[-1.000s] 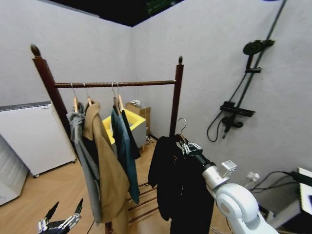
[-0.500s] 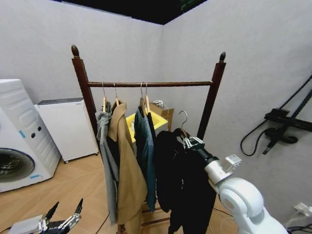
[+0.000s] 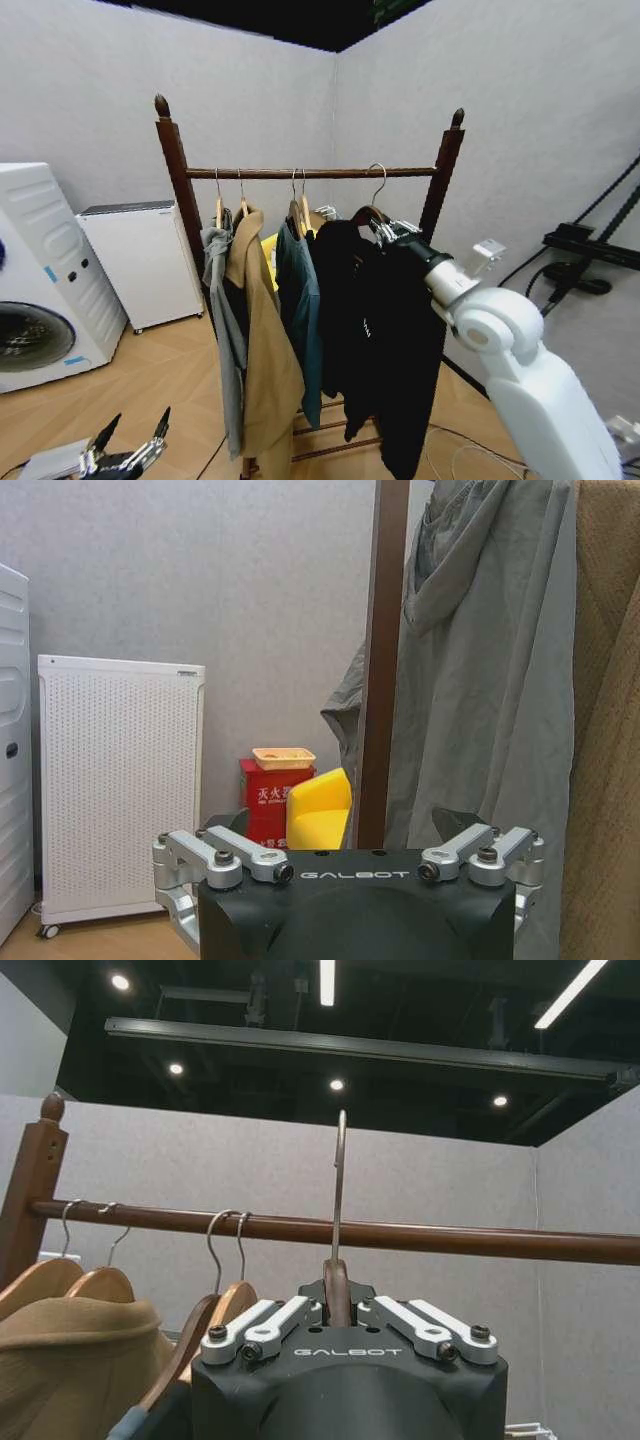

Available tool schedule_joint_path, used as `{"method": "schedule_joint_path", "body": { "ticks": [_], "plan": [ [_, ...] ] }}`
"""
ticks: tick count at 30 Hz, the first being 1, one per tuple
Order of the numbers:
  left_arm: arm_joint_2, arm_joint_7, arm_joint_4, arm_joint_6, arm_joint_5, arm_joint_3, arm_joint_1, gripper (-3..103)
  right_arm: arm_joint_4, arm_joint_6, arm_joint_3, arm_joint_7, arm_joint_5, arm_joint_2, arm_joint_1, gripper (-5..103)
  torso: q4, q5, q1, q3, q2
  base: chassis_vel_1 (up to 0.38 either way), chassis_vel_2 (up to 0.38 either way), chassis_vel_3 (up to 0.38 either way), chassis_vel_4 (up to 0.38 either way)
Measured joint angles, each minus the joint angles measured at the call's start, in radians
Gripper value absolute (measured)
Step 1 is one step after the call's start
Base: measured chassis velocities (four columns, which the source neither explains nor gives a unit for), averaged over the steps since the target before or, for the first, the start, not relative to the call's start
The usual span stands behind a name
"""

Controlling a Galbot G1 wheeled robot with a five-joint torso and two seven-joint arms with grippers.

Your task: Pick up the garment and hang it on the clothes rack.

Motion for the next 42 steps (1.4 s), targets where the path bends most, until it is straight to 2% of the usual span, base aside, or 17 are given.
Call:
{"method": "schedule_joint_path", "body": {
  "ticks": [3, 8, 14, 24, 31, 32, 34, 36, 37, 39, 40, 42],
  "plan": [
    [0.000, 0.000, 0.000, 0.000, 0.000, 0.000, 0.000, 100, -0.135, -0.003, -0.112, -0.009, 0.001, 0.012, 0.185, 10, 0.0004, -0.0008, 0.000, 0.000, 0.000, 0.000, 0.000, 0.000, 0.000],
    [0.000, 0.000, 0.000, 0.000, 0.000, 0.000, 0.000, 100, -0.227, -0.022, -0.214, -0.013, -0.005, 0.040, 0.299, 10, 0.0003, -0.0002, 0.000, 0.000, 0.000, 0.000, 0.000, 0.000, 0.000],
    [0.000, 0.000, 0.000, 0.000, 0.000, 0.000, 0.000, 100, -0.327, -0.028, -0.303, -0.012, -0.021, 0.083, 0.364, 10, 0.0005, -0.0003, 0.000, 0.000, 0.000, 0.000, 0.000, 0.000, 0.000],
    [0.000, 0.000, 0.000, 0.000, 0.000, 0.000, 0.000, 100, -0.443, -0.033, -0.337, -0.027, -0.024, 0.114, 0.385, 10, 0.0000, -0.0003, 0.000, 0.000, 0.000, 0.000, 0.000, 0.000, 0.000],
    [0.000, 0.000, 0.000, 0.000, 0.000, 0.000, 0.000, 100, -0.435, -0.026, -0.339, -0.029, -0.028, 0.123, 0.359, 10, 0.0003, -0.0004, 0.000, 0.000, 0.000, 0.000, 0.000, 0.000, 0.000],
    [0.000, 0.000, 0.000, 0.000, 0.000, 0.000, 0.000, 100, -0.430, -0.026, -0.337, -0.029, -0.032, 0.123, 0.355, 7, 0.0003, -0.0004, 0.000, 0.000, 0.000, 0.000, 0.000, 0.000, 0.000],
    [0.000, 0.000, 0.000, 0.000, 0.000, 0.000, 0.000, 100, -0.405, -0.030, -0.327, -0.037, -0.040, 0.121, 0.340, 14, 0.0002, -0.0004, 0.000, 0.000, 0.000, 0.000, 0.000, 0.000, 0.000],
    [0.000, 0.000, 0.000, 0.000, 0.000, 0.000, 0.000, 100, -0.388, -0.020, -0.324, -0.035, -0.039, 0.117, 0.332, 14, 0.0002, -0.0001, 0.000, 0.000, 0.000, 0.000, 0.000, 0.000, 0.000],
    [0.000, 0.000, 0.000, 0.000, 0.000, 0.000, 0.000, 100, -0.368, -0.012, -0.317, -0.031, -0.030, 0.112, 0.324, 25, 0.0003, -0.0002, 0.000, 0.000, 0.000, 0.000, 0.000, 0.000, 0.000],
    [0.000, 0.000, 0.000, 0.000, 0.000, 0.000, 0.000, 100, -0.345, -0.010, -0.309, -0.023, -0.011, 0.105, 0.317, 25, 0.0004, -0.0002, 0.000, 0.000, 0.000, 0.000, 0.000, 0.000, 0.000],
    [0.000, 0.000, 0.000, 0.000, 0.000, 0.000, 0.000, 100, -0.303, -0.012, -0.289, -0.010, 0.015, 0.091, 0.302, 36, 0.0006, -0.0003, 0.000, 0.000, 0.000, 0.000, 0.000, 0.000, 0.000],
    [0.000, 0.000, 0.000, 0.000, 0.000, 0.000, 0.000, 100, -0.265, -0.015, -0.261, -0.002, 0.032, 0.076, 0.280, 36, 0.0006, -0.0005, 0.000, 0.000, 0.000, 0.000, 0.000, 0.000, 0.000]
  ]
}}
